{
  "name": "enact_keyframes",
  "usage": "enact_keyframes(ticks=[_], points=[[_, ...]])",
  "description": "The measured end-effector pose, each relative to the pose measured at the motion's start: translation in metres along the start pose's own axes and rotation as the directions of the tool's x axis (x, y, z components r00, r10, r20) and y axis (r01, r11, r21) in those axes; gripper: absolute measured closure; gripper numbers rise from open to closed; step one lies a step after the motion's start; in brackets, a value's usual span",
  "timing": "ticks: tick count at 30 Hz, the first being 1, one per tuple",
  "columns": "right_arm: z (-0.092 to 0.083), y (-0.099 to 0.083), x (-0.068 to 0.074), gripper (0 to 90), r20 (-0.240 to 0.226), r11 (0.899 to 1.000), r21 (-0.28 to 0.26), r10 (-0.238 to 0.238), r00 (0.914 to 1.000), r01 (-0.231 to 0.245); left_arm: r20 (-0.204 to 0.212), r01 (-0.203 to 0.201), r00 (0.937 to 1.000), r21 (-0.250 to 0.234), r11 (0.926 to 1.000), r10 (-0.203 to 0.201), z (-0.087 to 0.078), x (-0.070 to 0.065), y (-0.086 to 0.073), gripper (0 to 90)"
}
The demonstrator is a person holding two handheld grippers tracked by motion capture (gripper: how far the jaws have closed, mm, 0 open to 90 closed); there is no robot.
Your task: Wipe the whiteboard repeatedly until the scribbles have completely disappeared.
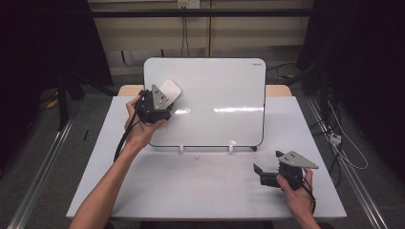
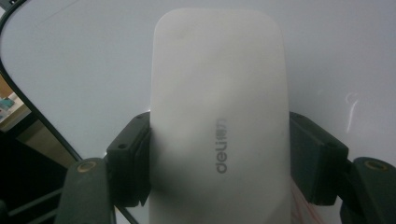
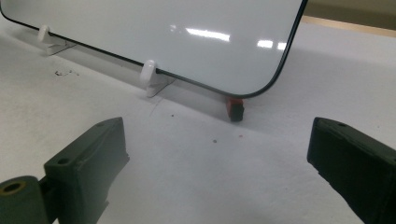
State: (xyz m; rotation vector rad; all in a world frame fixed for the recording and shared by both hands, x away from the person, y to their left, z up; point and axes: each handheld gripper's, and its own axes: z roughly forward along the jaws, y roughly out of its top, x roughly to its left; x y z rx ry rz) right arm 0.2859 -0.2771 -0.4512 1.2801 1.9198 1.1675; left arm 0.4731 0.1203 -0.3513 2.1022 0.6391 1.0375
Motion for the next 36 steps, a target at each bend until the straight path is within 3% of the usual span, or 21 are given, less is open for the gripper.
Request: enact_keyframes(ticks=[6,9,10,13,16,17,22,25,29,32,36], points=[[0.0,0.0,0.0,4.6,0.002,1.0,-0.003,-0.001,1.0,0.001,-0.009,0.011,0.9999,-0.007,0.9999,-0.011,0.002,0.007,0.007,31.1],[0.0,0.0,0.0,4.6,0.0,1.0,-0.002,-0.002,1.0,0.002,-0.015,0.013,0.9998,-0.005,0.9999,-0.013,0.003,0.015,0.013,31.2],[0.0,0.0,0.0,4.6,0.001,1.0,-0.002,-0.003,1.0,0.003,-0.017,0.031,0.9994,-0.016,0.9994,-0.031,0.004,0.017,0.014,31.1],[0.0,0.0,-0.001,4.6,0.0,1.0,-0.001,0.001,1.0,-0.001,-0.027,0.025,0.9993,-0.006,0.9997,-0.025,0.005,0.025,0.02,31.1],[0.0,0.0,-0.001,4.6,0.002,1.0,-0.003,0.001,1.0,-0.001,-0.031,0.061,0.9976,-0.013,0.998,-0.062,0.006,0.032,0.024,31.1],[-0.001,-0.001,-0.002,4.6,0.003,1.0,-0.003,0.003,1.0,-0.003,-0.033,0.051,0.9982,-0.002,0.9987,-0.051,0.006,0.033,0.025,31.1],[-0.001,-0.001,-0.001,4.6,0.005,1.0,-0.003,0.003,1.0,-0.003,-0.058,0.051,0.9969,-0.011,0.9986,-0.052,0.006,0.03,0.024,31.2],[-0.001,0.0,-0.001,4.6,0.005,1.0,-0.003,0.0,1.0,0.0,-0.051,0.075,0.9958,-0.019,0.997,-0.076,0.007,0.025,0.022,31.2],[-0.001,0.0,0.0,4.6,0.005,1.0,-0.005,-0.004,1.0,0.004,-0.045,0.048,0.9978,-0.016,0.9987,-0.049,0.007,0.016,0.021,31.2],[0.0,0.0,0.0,4.6,0.004,1.0,-0.002,-0.003,1.0,0.003,-0.041,0.054,0.9976,-0.031,0.9981,-0.056,0.008,0.009,0.02,31.2],[0.0,0.0,0.0,4.6,0.003,1.0,-0.002,-0.006,1.0,0.006,-0.032,0.021,0.9993,-0.019,0.9996,-0.021,0.008,0.0,0.019,31.1]])
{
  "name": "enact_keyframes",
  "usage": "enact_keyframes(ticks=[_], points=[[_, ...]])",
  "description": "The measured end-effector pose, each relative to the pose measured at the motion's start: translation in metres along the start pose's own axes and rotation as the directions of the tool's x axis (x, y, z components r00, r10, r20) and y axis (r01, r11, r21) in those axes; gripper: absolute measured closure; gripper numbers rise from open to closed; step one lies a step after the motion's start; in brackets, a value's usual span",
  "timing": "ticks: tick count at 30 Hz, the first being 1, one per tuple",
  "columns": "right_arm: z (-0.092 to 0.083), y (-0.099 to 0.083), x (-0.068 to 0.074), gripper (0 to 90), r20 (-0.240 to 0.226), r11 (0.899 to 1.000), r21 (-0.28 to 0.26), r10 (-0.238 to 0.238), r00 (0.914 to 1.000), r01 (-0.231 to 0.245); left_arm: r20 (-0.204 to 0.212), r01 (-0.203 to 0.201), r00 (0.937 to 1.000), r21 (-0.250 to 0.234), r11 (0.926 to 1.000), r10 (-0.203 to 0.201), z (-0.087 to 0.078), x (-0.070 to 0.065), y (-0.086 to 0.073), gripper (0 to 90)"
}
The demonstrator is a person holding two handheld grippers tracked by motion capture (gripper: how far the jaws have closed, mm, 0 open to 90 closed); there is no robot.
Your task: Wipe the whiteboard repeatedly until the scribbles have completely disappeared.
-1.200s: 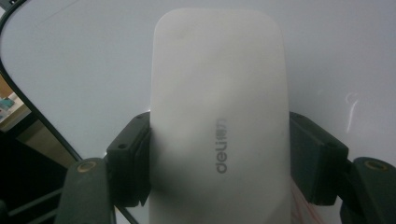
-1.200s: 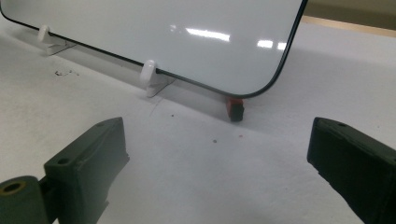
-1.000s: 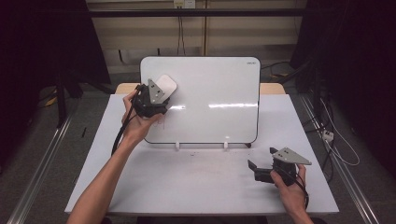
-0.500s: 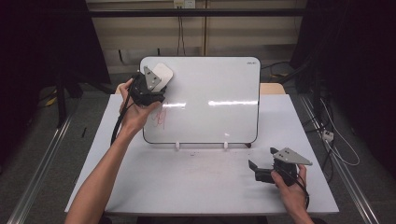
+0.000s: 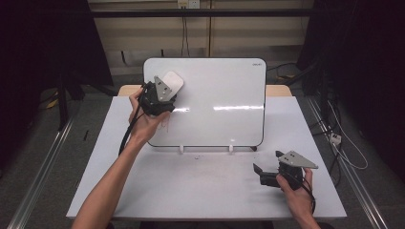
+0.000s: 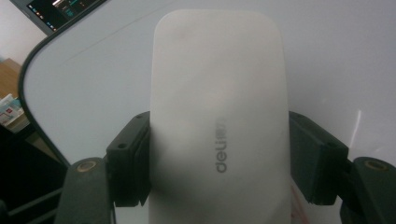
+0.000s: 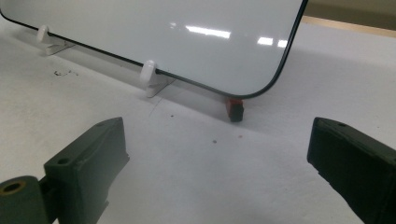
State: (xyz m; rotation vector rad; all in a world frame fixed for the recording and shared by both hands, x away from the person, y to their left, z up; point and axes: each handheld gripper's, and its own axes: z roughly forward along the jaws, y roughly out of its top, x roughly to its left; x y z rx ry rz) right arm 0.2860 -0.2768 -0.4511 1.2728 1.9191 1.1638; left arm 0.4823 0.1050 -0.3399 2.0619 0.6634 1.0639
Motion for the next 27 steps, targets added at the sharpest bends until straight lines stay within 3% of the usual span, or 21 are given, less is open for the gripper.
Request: enact_keyframes(ticks=[12,20,21,24,27], points=[[0.0,0.0,0.0,4.6,-0.001,1.0,0.0,-0.001,1.0,0.001,0.03,-0.079,0.9964,-0.01,0.9968,0.079,-0.001,-0.029,-0.004,31.1],[-0.001,0.0,-0.001,4.6,-0.003,1.0,-0.002,0.003,1.0,-0.003,0.051,-0.078,0.9957,-0.01,0.9969,0.078,0.0,-0.025,-0.003,31.1],[-0.001,0.0,-0.001,4.6,-0.003,1.0,-0.003,0.004,1.0,-0.004,0.049,-0.059,0.997,-0.012,0.9982,0.06,0.0,-0.026,-0.003,31.1],[-0.001,0.0,0.0,4.6,-0.006,1.0,-0.003,-0.001,1.0,0.001,0.04,-0.06,0.9974,-0.016,0.9981,0.06,0.0,-0.019,-0.001,31.1],[-0.001,0.0,0.001,4.6,-0.011,1.0,-0.003,-0.004,0.9999,0.004,0.038,-0.035,0.9986,-0.013,0.9993,0.035,0.001,-0.011,0.002,31.1]])
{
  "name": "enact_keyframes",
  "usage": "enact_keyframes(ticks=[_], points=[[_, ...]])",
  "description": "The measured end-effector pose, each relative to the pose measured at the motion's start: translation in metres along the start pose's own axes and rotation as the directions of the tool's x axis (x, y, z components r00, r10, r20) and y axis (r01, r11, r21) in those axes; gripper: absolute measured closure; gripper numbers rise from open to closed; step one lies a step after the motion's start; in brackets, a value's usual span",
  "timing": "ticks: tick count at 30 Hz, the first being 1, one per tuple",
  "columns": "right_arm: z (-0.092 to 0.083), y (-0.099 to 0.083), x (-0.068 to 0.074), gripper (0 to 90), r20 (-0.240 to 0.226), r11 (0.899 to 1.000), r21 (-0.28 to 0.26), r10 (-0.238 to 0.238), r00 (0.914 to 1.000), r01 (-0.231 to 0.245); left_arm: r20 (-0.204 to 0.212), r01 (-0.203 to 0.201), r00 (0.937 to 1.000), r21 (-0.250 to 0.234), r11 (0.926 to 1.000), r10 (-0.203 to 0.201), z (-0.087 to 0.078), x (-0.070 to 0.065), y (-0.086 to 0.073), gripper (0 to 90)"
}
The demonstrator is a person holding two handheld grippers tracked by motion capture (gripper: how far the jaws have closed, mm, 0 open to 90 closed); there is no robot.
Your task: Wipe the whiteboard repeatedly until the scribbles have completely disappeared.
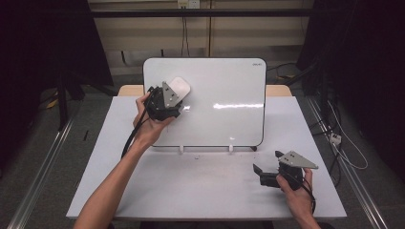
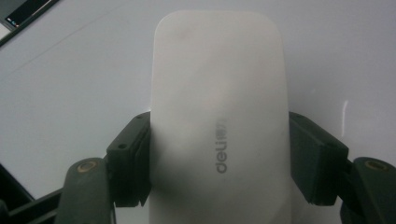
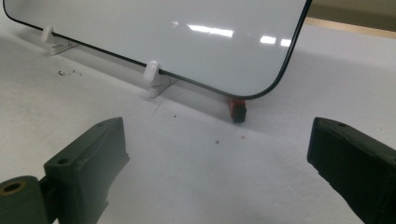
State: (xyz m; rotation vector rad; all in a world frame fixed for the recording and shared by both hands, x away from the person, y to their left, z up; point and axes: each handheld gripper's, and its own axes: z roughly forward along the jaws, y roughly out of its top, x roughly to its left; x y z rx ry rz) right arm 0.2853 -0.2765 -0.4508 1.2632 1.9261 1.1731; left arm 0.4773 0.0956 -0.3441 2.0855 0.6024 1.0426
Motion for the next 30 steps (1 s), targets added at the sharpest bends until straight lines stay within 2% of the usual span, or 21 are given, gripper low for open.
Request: enact_keyframes(ticks=[1,2,3,8,10,13,14,15,17,19,22,26,30], points=[[0.0,0.0,0.0,4.6,0.0,1.0,0.0,0.0,1.0,0.0,-0.015,0.003,0.9999,-0.001,1.0,-0.003,0.0,0.003,0.001,31.1],[0.0,0.0,0.0,4.6,0.002,1.0,0.001,0.001,1.0,-0.001,-0.007,-0.007,0.9999,0.011,0.9999,0.007,-0.001,0.006,0.001,31.1],[0.0,0.0,-0.001,4.6,0.003,1.0,0.001,0.004,1.0,-0.004,-0.014,0.003,0.9999,0.0,1.0,-0.003,0.0,0.007,0.001,31.1],[0.0,-0.001,-0.001,4.6,0.003,1.0,0.001,0.005,1.0,-0.005,-0.036,0.018,0.9992,0.012,0.9998,-0.017,-0.001,0.024,0.004,31.1],[0.0,-0.001,-0.001,4.6,0.003,1.0,0.001,0.004,1.0,-0.004,-0.038,0.05,0.998,0.009,0.9987,-0.049,-0.002,0.033,0.005,31.1],[0.0,0.0,-0.001,4.6,0.003,1.0,0.0,0.005,1.0,-0.005,-0.044,0.066,0.9969,0.018,0.9977,-0.065,-0.003,0.043,0.005,31.1],[0.0,0.0,-0.001,4.6,0.003,1.0,0.0,0.006,1.0,-0.006,-0.046,0.09,0.9949,0.007,0.9959,-0.089,-0.003,0.045,0.005,31.1],[0.0,0.0,-0.001,4.6,0.002,1.0,0.001,0.008,1.0,-0.008,-0.054,0.079,0.9955,0.009,0.9968,-0.079,-0.003,0.047,0.005,31.1],[0.0,-0.001,-0.001,4.6,0.002,1.0,0.002,0.006,1.0,-0.006,-0.054,0.084,0.9951,0.013,0.9964,-0.083,-0.004,0.045,0.004,31.1],[0.0,-0.001,-0.001,4.6,0.001,1.0,0.004,0.007,1.0,-0.007,-0.078,0.077,0.994,0.005,0.997,-0.076,-0.003,0.044,0.004,31.1],[0.0,-0.001,-0.001,4.6,0.001,1.0,0.002,0.005,1.0,-0.005,-0.068,0.1,0.9928,0.004,0.995,-0.099,-0.004,0.04,0.0,31.2],[-0.001,-0.001,-0.001,4.6,0.004,1.0,0.0,0.005,1.0,-0.005,-0.056,0.074,0.9958,0.015,0.9972,-0.073,-0.007,0.033,-0.009,31.2],[-0.001,-0.001,0.0,4.6,0.004,1.0,0.001,0.004,1.0,-0.004,-0.051,0.076,0.9959,0.013,0.997,-0.075,-0.01,0.024,-0.017,31.1]])
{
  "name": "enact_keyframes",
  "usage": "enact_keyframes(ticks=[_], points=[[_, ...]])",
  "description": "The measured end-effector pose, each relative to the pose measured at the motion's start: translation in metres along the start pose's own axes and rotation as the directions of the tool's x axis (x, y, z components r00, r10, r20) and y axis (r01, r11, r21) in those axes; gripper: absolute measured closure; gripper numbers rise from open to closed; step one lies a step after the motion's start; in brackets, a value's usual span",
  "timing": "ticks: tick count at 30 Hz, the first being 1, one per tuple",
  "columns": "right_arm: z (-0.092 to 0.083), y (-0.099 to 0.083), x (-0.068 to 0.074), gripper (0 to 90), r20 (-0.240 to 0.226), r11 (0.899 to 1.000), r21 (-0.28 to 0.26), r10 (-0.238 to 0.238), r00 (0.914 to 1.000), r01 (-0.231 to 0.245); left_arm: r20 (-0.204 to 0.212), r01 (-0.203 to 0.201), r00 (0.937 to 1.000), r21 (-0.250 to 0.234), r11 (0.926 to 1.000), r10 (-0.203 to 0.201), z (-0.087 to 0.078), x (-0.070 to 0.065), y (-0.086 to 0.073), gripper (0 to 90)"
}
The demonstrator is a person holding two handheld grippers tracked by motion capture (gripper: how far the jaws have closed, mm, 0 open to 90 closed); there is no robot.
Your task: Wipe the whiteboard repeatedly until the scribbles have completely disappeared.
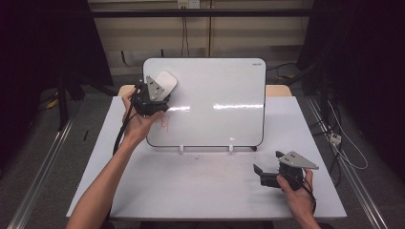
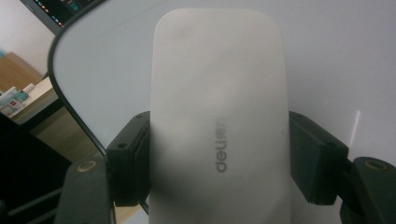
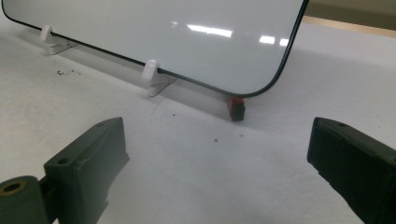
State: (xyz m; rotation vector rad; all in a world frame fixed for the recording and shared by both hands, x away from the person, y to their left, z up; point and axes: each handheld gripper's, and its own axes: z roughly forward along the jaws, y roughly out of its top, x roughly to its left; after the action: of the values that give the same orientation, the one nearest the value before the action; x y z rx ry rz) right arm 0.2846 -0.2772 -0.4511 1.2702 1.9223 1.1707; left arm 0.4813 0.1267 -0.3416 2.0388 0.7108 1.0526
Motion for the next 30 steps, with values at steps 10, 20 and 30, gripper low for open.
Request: enact_keyframes(ticks=[10,20,30], points=[[0.002,0.001,0.001,4.6,-0.002,1.0,0.003,-0.002,1.0,0.002,0.023,-0.034,0.9992,0.001,0.9994,0.034,-0.007,-0.025,-0.022,31.1],[0.002,0.001,0.001,4.6,0.001,1.0,0.001,-0.007,1.0,0.007,0.037,-0.062,0.9974,0.016,0.9979,0.061,-0.008,-0.029,-0.021,31.1],[0.002,0.001,0.001,4.6,0.0,1.0,0.004,-0.005,1.0,0.005,0.02,-0.05,0.9985,0.003,0.9987,0.05,0.001,-0.013,0.003,31.1]])
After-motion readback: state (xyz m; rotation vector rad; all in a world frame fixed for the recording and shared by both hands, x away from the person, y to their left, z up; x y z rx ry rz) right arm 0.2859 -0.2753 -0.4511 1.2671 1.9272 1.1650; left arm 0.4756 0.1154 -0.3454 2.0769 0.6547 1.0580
